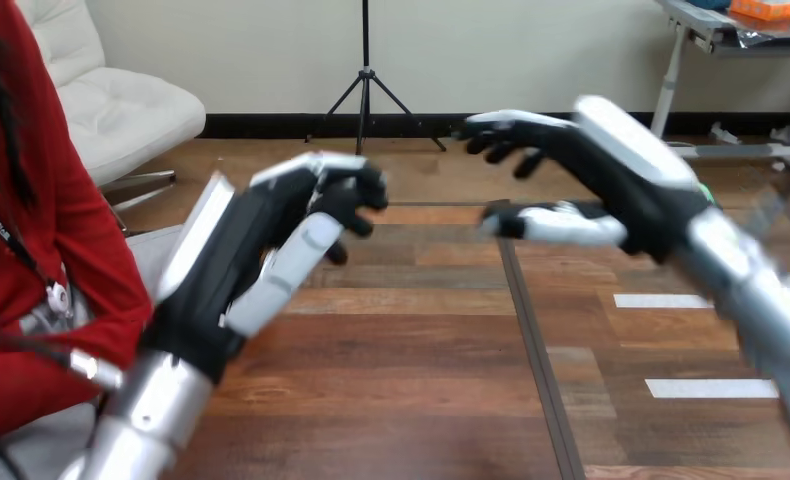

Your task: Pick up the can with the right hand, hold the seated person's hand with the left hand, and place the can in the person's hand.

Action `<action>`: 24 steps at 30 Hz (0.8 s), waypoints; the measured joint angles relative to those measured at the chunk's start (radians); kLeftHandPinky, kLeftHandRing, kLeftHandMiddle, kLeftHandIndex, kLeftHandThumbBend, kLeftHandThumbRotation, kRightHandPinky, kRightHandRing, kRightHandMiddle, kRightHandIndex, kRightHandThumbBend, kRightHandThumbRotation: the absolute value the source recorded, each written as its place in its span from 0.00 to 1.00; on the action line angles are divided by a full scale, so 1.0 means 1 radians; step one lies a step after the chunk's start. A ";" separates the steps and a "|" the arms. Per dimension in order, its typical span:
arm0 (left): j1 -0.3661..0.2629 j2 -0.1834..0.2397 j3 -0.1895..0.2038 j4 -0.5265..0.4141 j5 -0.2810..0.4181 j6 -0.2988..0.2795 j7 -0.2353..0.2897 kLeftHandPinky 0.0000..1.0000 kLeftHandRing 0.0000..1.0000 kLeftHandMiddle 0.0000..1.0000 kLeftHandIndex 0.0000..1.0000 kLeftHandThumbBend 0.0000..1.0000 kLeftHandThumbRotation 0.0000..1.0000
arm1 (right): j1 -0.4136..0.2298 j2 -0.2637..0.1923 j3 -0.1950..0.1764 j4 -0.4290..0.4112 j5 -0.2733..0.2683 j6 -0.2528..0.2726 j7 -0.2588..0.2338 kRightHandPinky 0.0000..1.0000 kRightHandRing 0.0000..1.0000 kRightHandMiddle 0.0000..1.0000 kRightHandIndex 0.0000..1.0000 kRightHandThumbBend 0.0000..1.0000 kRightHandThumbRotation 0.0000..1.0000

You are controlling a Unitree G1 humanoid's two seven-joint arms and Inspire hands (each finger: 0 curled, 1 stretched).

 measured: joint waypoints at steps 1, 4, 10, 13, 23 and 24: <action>0.010 -0.005 0.000 0.007 -0.002 -0.012 0.004 0.50 0.63 0.66 0.64 0.47 1.00 | 0.023 0.009 -0.010 -0.009 0.023 0.000 -0.007 0.64 0.75 0.79 0.82 1.00 1.00; 0.042 -0.019 -0.001 0.024 -0.013 -0.038 0.012 0.54 0.65 0.68 0.65 0.46 1.00 | 0.092 0.045 -0.035 -0.032 0.088 -0.006 -0.026 0.65 0.74 0.78 0.81 1.00 1.00; 0.107 -0.046 -0.011 0.036 -0.042 -0.074 0.014 0.60 0.68 0.70 0.66 0.45 1.00 | 0.230 0.127 -0.065 -0.067 0.198 -0.029 -0.051 0.65 0.74 0.78 0.81 0.96 1.00; 0.144 -0.059 -0.018 0.036 -0.046 -0.094 0.014 0.61 0.68 0.70 0.66 0.43 1.00 | 0.296 0.168 -0.068 -0.074 0.237 -0.050 -0.058 0.65 0.74 0.78 0.81 0.95 1.00; 0.261 -0.089 -0.060 0.037 -0.107 -0.146 -0.012 0.61 0.71 0.73 0.70 0.35 1.00 | 0.514 0.291 -0.052 -0.092 0.343 -0.089 -0.026 0.67 0.74 0.78 0.81 0.94 1.00; 0.270 -0.091 -0.064 0.038 -0.115 -0.150 -0.017 0.61 0.71 0.73 0.70 0.35 1.00 | 0.532 0.301 -0.051 -0.091 0.352 -0.095 -0.021 0.67 0.74 0.78 0.81 0.93 1.00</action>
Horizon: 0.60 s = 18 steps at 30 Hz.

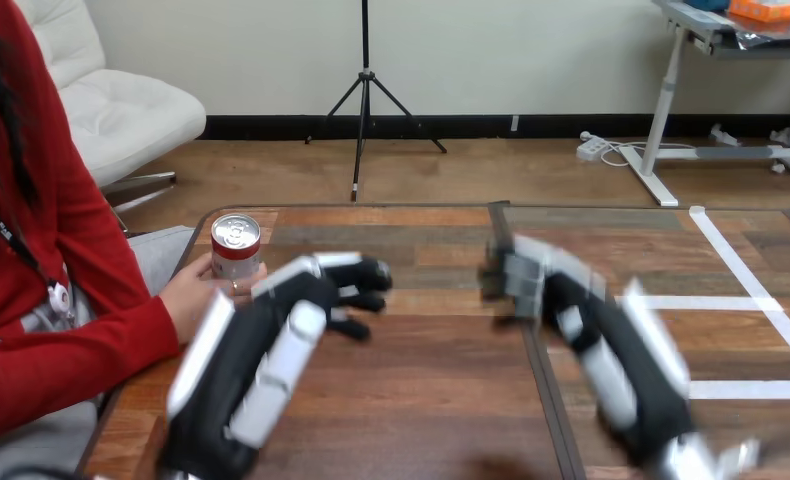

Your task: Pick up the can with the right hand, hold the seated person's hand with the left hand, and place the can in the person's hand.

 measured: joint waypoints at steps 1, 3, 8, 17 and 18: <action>0.011 -0.002 -0.004 0.001 -0.004 -0.006 -0.004 0.61 0.71 0.73 0.70 0.34 1.00 | 0.020 0.011 0.002 0.001 0.010 -0.007 0.007 0.68 0.74 0.78 0.81 0.93 1.00; 0.028 -0.006 -0.011 0.004 -0.008 -0.020 -0.009 0.60 0.71 0.72 0.70 0.32 1.00 | 0.055 0.030 0.006 0.002 0.027 -0.023 0.019 0.68 0.75 0.78 0.81 0.91 1.00; 0.066 -0.015 -0.030 0.023 -0.012 -0.067 -0.015 0.60 0.70 0.71 0.69 0.26 1.00 | 0.132 0.071 0.015 0.009 0.066 -0.065 0.056 0.69 0.76 0.80 0.82 0.89 1.00; 0.104 -0.033 -0.056 0.062 -0.051 -0.148 -0.023 0.59 0.67 0.68 0.67 0.17 1.00 | 0.224 0.122 0.016 0.010 0.126 -0.083 0.085 0.69 0.77 0.81 0.84 0.88 1.00; 0.106 -0.033 -0.058 0.069 -0.062 -0.158 -0.025 0.59 0.66 0.67 0.66 0.16 1.00 | 0.232 0.127 0.015 0.010 0.133 -0.083 0.086 0.69 0.77 0.82 0.84 0.87 1.00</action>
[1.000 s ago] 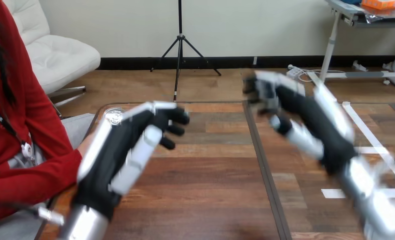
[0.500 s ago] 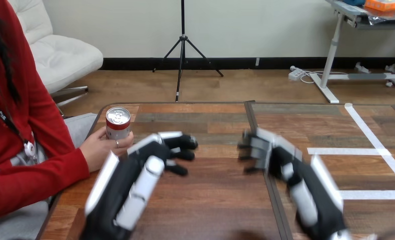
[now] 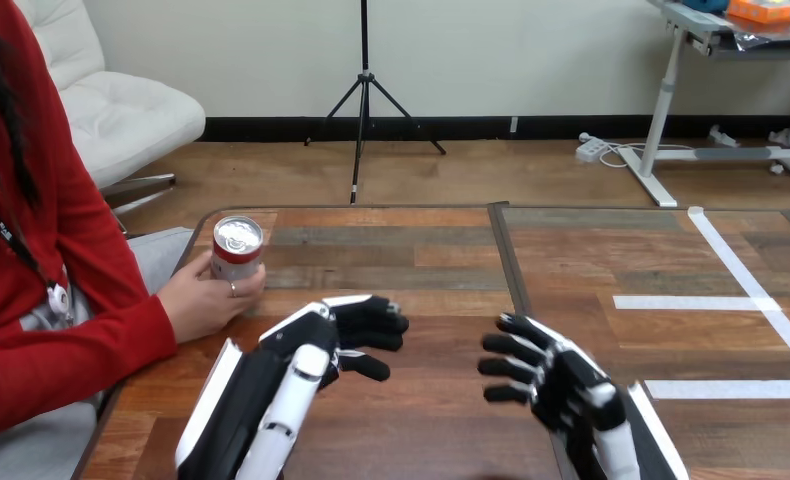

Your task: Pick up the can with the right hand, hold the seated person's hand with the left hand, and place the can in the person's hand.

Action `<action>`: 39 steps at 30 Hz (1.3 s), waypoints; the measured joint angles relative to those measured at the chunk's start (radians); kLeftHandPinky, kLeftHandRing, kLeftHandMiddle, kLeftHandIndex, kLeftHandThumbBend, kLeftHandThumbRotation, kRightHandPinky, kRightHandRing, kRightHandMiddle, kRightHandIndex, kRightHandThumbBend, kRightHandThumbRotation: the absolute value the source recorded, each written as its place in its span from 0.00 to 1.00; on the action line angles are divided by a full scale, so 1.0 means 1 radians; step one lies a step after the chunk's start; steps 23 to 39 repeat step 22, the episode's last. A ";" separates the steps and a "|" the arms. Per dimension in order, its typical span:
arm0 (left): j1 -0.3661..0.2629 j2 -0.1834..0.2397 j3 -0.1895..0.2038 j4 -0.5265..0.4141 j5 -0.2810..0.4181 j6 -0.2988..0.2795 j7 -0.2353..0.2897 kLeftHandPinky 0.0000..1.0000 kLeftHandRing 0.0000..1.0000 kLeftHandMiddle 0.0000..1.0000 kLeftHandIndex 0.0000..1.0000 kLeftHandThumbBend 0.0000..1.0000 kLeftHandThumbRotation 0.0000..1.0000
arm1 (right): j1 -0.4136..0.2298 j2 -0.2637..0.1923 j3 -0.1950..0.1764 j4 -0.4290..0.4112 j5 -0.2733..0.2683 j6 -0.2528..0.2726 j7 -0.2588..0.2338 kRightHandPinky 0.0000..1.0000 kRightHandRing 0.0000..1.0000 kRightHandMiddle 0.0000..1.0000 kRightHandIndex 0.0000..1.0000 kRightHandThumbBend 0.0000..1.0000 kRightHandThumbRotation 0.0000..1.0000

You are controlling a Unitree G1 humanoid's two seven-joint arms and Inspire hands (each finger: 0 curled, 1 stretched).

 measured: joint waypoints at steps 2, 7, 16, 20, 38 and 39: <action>0.001 0.000 -0.005 0.015 -0.019 -0.020 -0.003 0.58 0.65 0.66 0.66 0.15 1.00 | 0.013 0.008 0.000 -0.001 0.009 0.000 0.003 0.69 0.78 0.82 0.85 0.87 1.00; 0.001 -0.002 -0.008 0.045 -0.043 -0.063 -0.004 0.57 0.63 0.63 0.64 0.14 1.00 | 0.038 0.026 -0.004 -0.001 0.027 0.001 0.007 0.70 0.79 0.82 0.86 0.87 1.00; 0.001 -0.002 -0.008 0.066 -0.054 -0.084 0.013 0.61 0.64 0.64 0.65 0.14 1.00 | 0.046 0.039 -0.015 -0.002 0.044 0.023 0.010 0.74 0.80 0.83 0.86 0.86 1.00; 0.000 -0.002 -0.008 0.066 -0.054 -0.084 0.018 0.63 0.65 0.65 0.66 0.15 1.00 | 0.046 0.039 -0.024 -0.004 0.044 0.028 0.020 0.75 0.81 0.84 0.86 0.86 1.00; -0.001 -0.002 -0.007 0.066 -0.053 -0.084 0.020 0.64 0.66 0.66 0.67 0.17 1.00 | 0.046 0.039 -0.029 -0.004 0.044 0.028 0.024 0.76 0.81 0.84 0.86 0.86 1.00; -0.001 -0.002 -0.007 0.066 -0.053 -0.084 0.020 0.64 0.66 0.66 0.67 0.17 1.00 | 0.046 0.039 -0.029 -0.004 0.044 0.028 0.024 0.76 0.81 0.84 0.86 0.86 1.00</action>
